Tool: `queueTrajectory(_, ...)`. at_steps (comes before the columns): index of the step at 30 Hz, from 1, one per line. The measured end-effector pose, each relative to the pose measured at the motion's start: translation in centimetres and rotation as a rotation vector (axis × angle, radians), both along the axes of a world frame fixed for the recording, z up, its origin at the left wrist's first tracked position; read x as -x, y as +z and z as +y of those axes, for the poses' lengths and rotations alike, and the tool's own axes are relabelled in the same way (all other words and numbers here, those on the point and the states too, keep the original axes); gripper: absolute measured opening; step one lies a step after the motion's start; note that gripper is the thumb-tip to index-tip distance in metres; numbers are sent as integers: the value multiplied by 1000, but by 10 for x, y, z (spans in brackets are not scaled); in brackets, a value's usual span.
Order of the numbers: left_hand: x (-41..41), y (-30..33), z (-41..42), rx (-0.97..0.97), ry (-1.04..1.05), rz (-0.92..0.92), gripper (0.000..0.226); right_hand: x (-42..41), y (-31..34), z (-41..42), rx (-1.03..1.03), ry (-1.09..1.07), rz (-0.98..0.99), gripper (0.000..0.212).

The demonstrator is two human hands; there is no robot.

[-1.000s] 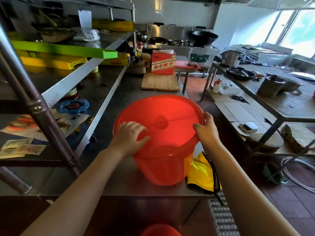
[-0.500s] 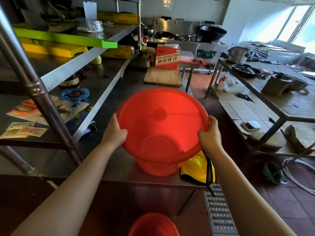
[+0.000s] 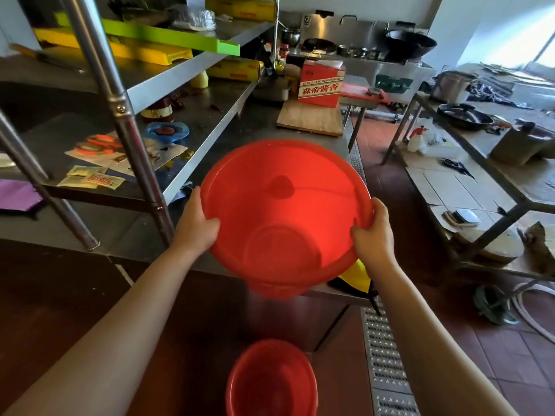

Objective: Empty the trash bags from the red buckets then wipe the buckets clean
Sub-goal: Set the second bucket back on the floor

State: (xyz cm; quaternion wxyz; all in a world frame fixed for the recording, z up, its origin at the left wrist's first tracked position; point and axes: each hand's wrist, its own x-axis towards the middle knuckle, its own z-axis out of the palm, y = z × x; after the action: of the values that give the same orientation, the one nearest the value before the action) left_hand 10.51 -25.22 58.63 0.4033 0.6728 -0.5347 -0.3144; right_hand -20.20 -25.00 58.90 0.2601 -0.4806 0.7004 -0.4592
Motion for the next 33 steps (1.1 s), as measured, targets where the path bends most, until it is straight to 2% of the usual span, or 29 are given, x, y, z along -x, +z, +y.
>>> queueTrajectory(6,-38,-5,33,10,-18,33,61,-32,-10,39,-40,19,22,75)
queueTrajectory(16,-134,-22,110,41,-55,31,68,-126,-34,121,42,-41,19,69)
queueTrajectory(21,-181,-41,145,16,-67,16,79,-162,-52,157,-22,-56,44,73)
queueTrajectory(26,-207,-59,178,18,-59,-24,81,-189,-80,185,-100,-95,-24,68)
queueTrajectory(30,-229,-95,189,-62,-61,-26,81,-208,-116,198,-231,-60,32,62)
queueTrajectory(33,-240,-129,191,-134,-71,-28,80,-218,-152,197,-369,-40,3,66)
